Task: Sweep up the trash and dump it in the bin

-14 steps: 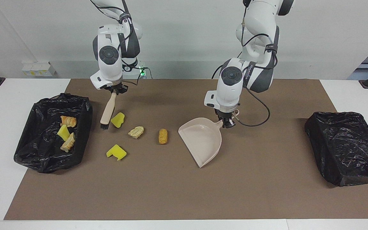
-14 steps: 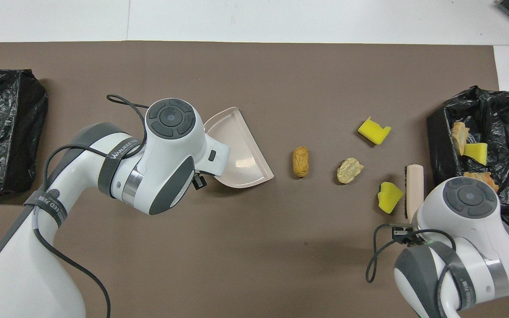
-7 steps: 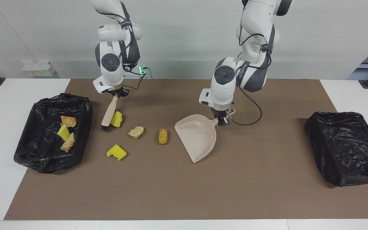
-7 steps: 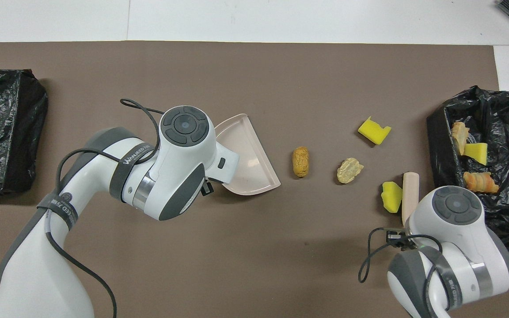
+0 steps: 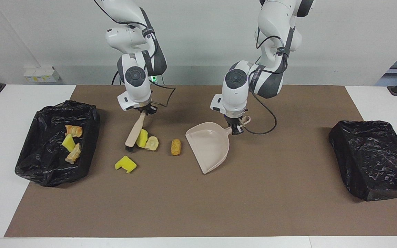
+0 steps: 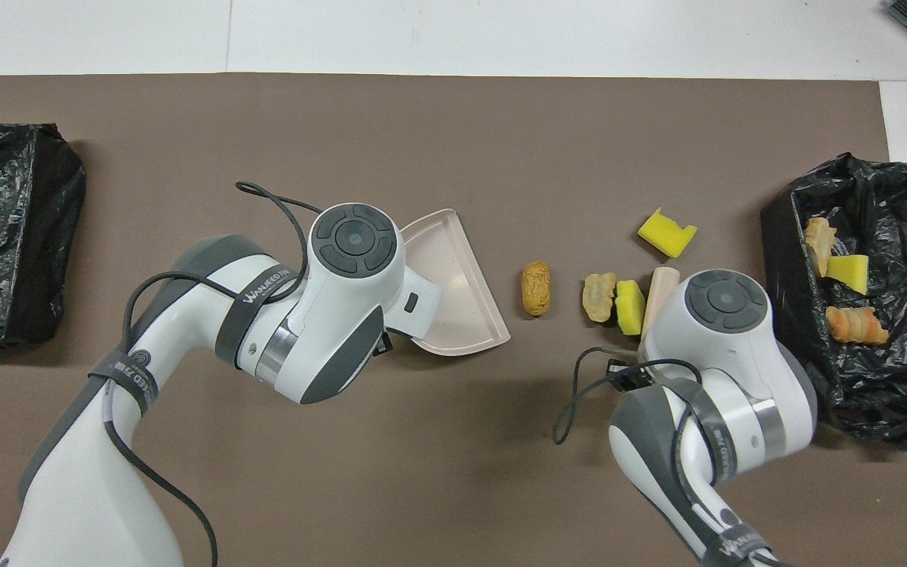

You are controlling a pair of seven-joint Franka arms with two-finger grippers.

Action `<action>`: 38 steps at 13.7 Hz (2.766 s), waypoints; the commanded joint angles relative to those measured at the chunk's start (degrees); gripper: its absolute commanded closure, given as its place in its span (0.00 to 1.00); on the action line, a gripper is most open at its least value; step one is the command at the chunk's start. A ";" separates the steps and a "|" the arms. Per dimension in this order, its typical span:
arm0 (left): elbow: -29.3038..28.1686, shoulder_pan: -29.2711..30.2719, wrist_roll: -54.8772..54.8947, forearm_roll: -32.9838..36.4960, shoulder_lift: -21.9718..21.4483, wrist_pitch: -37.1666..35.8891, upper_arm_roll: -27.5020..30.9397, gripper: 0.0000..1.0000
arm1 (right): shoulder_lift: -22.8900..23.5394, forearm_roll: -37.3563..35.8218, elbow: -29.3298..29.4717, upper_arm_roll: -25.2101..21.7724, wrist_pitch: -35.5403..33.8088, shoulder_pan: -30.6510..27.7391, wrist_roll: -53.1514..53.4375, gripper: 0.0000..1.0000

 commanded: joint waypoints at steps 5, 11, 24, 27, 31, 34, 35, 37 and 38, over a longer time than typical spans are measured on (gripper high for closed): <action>-3.02 -0.57 4.08 1.29 -0.73 3.10 0.64 1.00 | 11.55 5.37 16.55 2.82 -2.71 3.38 -5.49 1.00; -5.21 -0.30 12.26 1.29 -1.08 8.19 0.64 1.00 | 8.93 14.85 16.99 5.20 -3.41 3.30 -27.66 1.00; -3.82 2.33 8.76 -2.31 -0.12 10.76 0.56 1.00 | 5.58 -6.28 17.87 3.97 -6.85 -12.33 -27.15 1.00; 4.85 1.90 3.07 -4.51 2.95 2.43 0.64 1.00 | 8.38 -15.42 18.14 3.88 -4.04 -14.54 -27.06 1.00; 8.66 -0.73 -3.11 -3.98 6.64 -0.76 0.82 1.00 | 13.83 -22.11 18.05 4.06 0.27 -15.87 -21.90 1.00; 10.60 -1.36 -3.91 -2.40 8.23 -1.73 0.73 1.00 | 14.63 -21.61 17.35 4.41 0.37 -14.73 -20.91 1.00; 10.60 -1.44 -3.91 -2.40 8.23 -1.73 0.73 1.00 | 15.24 -20.99 17.35 4.59 0.19 -13.42 -20.56 1.00; 10.34 -1.53 -4.00 -0.48 7.97 -1.73 0.73 1.00 | 15.95 -14.96 18.05 4.59 0.10 -10.87 -18.28 1.00; 9.81 -1.62 -4.00 0.58 7.88 -1.38 0.65 1.00 | 16.21 -12.05 18.31 4.59 0.10 -9.99 -17.92 1.00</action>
